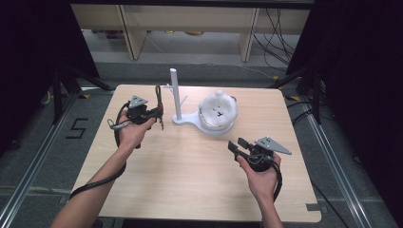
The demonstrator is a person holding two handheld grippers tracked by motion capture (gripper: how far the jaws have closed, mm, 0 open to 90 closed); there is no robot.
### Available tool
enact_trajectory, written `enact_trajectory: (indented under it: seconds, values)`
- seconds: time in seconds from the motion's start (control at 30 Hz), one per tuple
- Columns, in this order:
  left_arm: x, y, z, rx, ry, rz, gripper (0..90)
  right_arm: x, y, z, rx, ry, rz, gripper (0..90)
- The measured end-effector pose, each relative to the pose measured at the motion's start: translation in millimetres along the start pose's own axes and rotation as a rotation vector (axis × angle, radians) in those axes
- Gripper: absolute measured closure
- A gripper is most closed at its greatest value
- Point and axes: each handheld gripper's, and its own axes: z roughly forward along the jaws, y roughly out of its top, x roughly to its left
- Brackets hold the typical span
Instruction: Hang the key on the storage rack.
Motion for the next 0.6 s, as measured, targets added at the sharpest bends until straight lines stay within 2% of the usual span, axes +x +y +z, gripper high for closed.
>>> enact_trajectory:
  seconds: [0.27, 0.3, 0.37, 0.57, 0.6]
  values:
    - [-4.4, 5.8, 3.3, 0.01, 0.018, 0.034, 79.3, -0.9, -0.7, 0.2, 0.005, -0.004, 0.003, 52.5]
    - [-5.0, 6.4, 3.8, 0.01, 0.021, 0.035, 79.2, 0.3, -1.5, 0.0, 0.008, -0.002, 0.03, 52.5]
    - [-5.6, 7.5, 4.7, 0.01, 0.022, 0.041, 79.2, -3.2, -1.8, 0.5, 0.005, -0.015, -0.006, 52.5]
    - [-9.4, 10.0, 6.7, 0.009, 0.028, 0.066, 79.1, -3.9, -2.7, 1.2, 0.008, -0.005, 0.01, 52.5]
    - [-10.2, 10.4, 5.9, 0.011, 0.043, 0.07, 79.0, -4.0, -2.8, 1.3, 0.007, -0.005, 0.009, 52.5]
